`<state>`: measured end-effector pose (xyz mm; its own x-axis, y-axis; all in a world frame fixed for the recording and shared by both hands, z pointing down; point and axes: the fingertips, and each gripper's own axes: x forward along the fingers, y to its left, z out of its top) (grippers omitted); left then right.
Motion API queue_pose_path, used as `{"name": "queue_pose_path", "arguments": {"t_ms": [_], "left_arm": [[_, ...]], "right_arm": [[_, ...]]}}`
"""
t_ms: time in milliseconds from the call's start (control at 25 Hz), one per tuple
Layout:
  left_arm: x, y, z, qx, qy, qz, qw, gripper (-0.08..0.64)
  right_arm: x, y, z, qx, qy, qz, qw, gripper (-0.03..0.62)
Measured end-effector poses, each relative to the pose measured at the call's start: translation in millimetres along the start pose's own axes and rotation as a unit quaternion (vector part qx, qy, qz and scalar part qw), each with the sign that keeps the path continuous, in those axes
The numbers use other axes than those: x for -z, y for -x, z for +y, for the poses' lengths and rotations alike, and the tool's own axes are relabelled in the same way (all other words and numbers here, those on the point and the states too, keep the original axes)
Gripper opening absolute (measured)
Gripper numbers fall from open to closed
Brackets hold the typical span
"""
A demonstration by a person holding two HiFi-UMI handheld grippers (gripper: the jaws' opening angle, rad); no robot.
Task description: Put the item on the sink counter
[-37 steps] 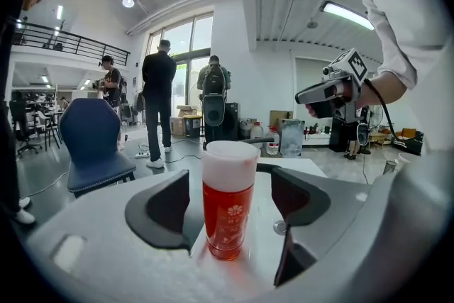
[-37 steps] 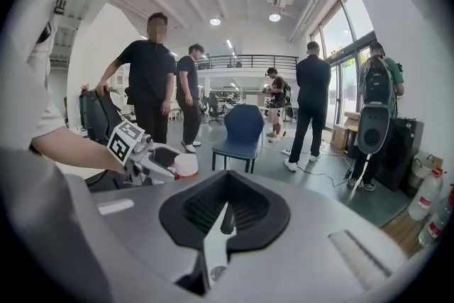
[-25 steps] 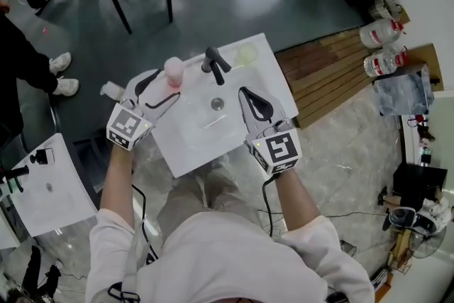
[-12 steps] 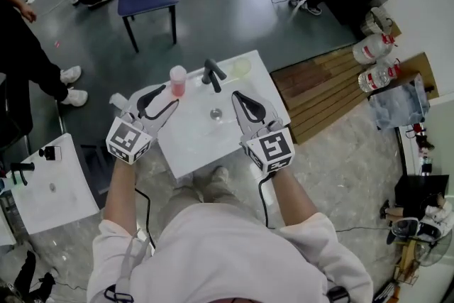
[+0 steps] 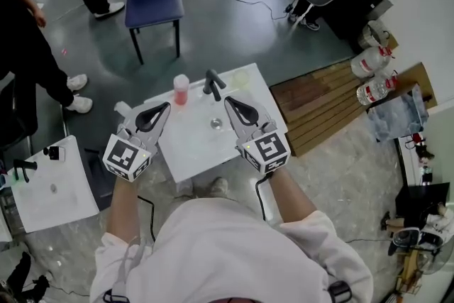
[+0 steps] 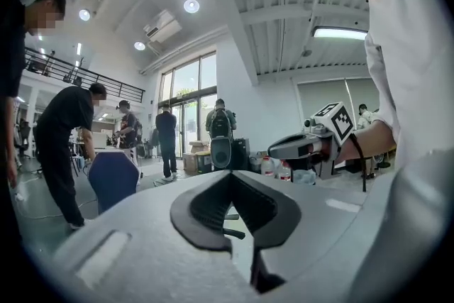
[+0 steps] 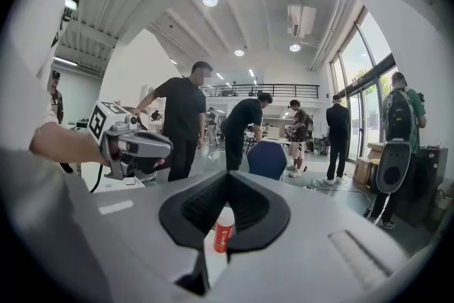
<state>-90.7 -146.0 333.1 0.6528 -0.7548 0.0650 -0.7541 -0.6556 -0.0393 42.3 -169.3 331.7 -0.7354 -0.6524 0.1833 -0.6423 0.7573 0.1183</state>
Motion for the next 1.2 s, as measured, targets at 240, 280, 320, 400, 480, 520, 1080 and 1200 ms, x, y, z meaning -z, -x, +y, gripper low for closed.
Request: {"name": "queue_pose_path", "arguments": {"t_ms": [240, 280, 320, 400, 480, 520, 1080, 1200], "left_arm": [[-8.2, 7.1, 1.6, -0.011, 0.000, 0.002, 0.9999, 0.003], [-7.9, 7.4, 2.1, -0.012, -0.001, 0.003, 0.9999, 0.003], [-7.5, 7.4, 2.7, -0.012, -0.003, 0.004, 0.9999, 0.003], [-7.0, 7.3, 3.0, -0.014, -0.004, 0.005, 0.9999, 0.003], [-7.0, 7.7, 2.2, -0.014, -0.005, 0.006, 0.9999, 0.003], [-7.5, 7.8, 1.6, -0.014, -0.006, 0.007, 0.9999, 0.003], [-6.0, -0.3, -4.1, -0.013, -0.016, 0.015, 0.9997, 0.003], [-6.7, -2.6, -3.7, -0.013, -0.016, 0.015, 0.9997, 0.003]], "right_arm": [[-7.4, -3.5, 8.5, -0.024, 0.002, -0.005, 1.000, 0.003], [-7.9, -4.2, 9.8, -0.027, 0.001, -0.007, 1.000, 0.003], [-8.3, -4.8, 10.6, -0.029, 0.001, -0.008, 1.000, 0.003], [-9.2, -5.1, 11.3, -0.033, 0.001, -0.008, 0.999, 0.003], [-10.3, -4.4, 11.7, -0.035, 0.002, -0.010, 0.999, 0.003], [-11.2, -3.7, 11.6, -0.036, 0.003, -0.011, 0.999, 0.003], [-12.0, 2.6, 5.5, -0.037, 0.005, -0.017, 0.999, 0.003], [-12.9, 2.0, 3.4, -0.037, 0.006, -0.018, 0.999, 0.003]]}}
